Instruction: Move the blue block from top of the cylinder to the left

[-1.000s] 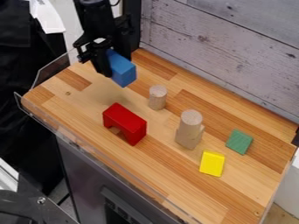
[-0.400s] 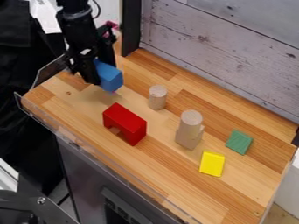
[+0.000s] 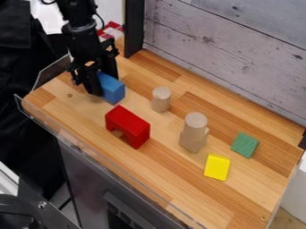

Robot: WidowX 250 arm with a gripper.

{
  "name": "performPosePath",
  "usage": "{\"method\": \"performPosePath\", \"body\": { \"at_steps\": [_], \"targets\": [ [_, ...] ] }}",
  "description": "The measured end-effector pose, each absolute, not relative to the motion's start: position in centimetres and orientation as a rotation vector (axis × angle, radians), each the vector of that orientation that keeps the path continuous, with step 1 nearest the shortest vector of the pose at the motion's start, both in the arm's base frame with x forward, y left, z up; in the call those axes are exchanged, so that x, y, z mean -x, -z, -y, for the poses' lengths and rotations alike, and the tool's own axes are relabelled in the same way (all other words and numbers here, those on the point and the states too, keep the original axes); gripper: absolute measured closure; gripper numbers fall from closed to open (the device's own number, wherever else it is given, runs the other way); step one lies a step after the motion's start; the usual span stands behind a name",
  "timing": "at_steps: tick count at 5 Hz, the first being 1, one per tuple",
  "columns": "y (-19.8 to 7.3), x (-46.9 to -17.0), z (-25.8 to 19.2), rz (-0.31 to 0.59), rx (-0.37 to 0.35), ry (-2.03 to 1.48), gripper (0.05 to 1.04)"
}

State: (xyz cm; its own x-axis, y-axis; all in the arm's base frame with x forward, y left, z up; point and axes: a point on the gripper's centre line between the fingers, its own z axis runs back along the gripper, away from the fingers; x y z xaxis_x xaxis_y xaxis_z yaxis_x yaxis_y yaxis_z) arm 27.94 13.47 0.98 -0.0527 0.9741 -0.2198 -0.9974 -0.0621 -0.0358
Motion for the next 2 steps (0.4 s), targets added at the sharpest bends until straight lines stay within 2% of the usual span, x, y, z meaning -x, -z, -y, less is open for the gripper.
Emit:
{"method": "performPosePath", "body": {
  "at_steps": [1, 2],
  "targets": [
    [-0.62, -28.14, -13.68, -0.149, 0.208, -1.622, 0.446],
    [-0.25, -27.91, -13.64, -0.173, 0.192, -1.616, 0.179]
  ]
}}
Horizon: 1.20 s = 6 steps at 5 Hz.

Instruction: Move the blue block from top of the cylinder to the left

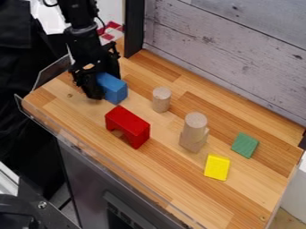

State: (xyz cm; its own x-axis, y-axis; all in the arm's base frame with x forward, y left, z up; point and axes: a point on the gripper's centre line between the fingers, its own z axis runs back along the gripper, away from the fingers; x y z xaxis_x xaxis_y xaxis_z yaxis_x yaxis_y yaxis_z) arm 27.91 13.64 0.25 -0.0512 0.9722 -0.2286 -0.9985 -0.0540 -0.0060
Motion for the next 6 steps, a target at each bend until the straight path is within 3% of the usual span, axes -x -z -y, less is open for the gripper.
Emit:
{"method": "performPosePath", "body": {
  "at_steps": [1, 4, 5, 6],
  "targets": [
    [-1.5, -27.4, -13.4, -0.177, 0.147, -1.557, 0.081],
    [-11.1, -28.3, -9.4, 0.058, 0.146, -1.210, 0.085],
    [-11.9, -28.9, -5.7, 0.032, 0.127, -0.968, 0.085],
    [-13.3, -30.0, -2.6, 0.029, 0.062, -0.714, 0.085]
  ]
}}
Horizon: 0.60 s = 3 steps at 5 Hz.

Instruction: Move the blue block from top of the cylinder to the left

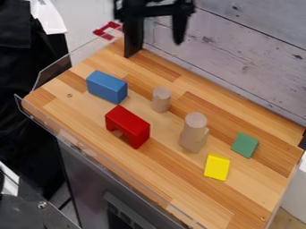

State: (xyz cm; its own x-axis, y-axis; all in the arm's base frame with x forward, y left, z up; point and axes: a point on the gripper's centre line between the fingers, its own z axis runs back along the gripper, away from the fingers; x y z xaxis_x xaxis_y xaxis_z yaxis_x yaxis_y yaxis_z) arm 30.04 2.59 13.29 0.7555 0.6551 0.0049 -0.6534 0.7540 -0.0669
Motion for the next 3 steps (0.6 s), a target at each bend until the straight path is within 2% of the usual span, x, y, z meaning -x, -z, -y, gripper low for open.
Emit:
{"method": "performPosePath", "body": {
  "at_steps": [1, 2, 3],
  "targets": [
    [-13.7, -30.0, -0.7, -0.008, 0.000, -0.468, 0.085],
    [-13.5, -30.0, 0.0, -0.005, 0.008, -0.206, 0.085],
    [-11.7, -29.2, 0.3, -0.021, 0.029, 0.001, 0.085]
  ]
}}
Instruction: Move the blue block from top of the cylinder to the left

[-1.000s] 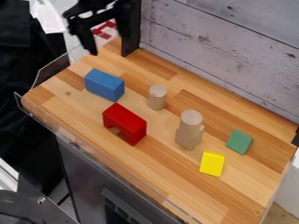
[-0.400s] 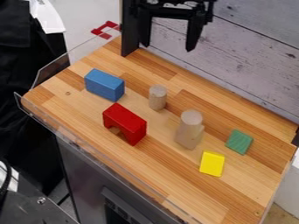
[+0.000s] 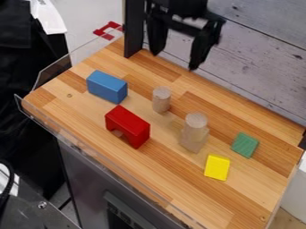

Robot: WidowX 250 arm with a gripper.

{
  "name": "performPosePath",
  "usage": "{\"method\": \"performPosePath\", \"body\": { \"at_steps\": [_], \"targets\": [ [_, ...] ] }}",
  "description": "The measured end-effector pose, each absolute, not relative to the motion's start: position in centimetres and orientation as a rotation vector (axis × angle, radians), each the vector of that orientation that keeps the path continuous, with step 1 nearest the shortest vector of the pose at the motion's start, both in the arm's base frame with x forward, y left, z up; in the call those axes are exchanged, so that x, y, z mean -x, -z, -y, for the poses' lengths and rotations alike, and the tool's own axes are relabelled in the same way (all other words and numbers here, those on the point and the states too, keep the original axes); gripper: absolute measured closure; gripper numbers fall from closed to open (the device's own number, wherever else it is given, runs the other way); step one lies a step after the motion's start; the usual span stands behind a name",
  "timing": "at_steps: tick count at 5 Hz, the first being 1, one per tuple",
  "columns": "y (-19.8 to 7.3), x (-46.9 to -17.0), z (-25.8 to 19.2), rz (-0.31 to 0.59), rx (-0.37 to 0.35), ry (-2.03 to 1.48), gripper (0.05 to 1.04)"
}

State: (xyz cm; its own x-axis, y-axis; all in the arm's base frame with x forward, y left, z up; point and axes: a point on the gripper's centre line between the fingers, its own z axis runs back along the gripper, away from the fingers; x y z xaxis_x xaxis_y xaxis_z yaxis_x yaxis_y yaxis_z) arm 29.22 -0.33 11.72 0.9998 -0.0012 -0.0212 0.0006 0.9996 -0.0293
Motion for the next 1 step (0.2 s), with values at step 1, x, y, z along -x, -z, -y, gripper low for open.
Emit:
{"method": "performPosePath", "body": {
  "at_steps": [1],
  "targets": [
    [-9.40, -28.56, 0.88, -0.002, 0.067, 0.076, 0.085]
  ]
}}
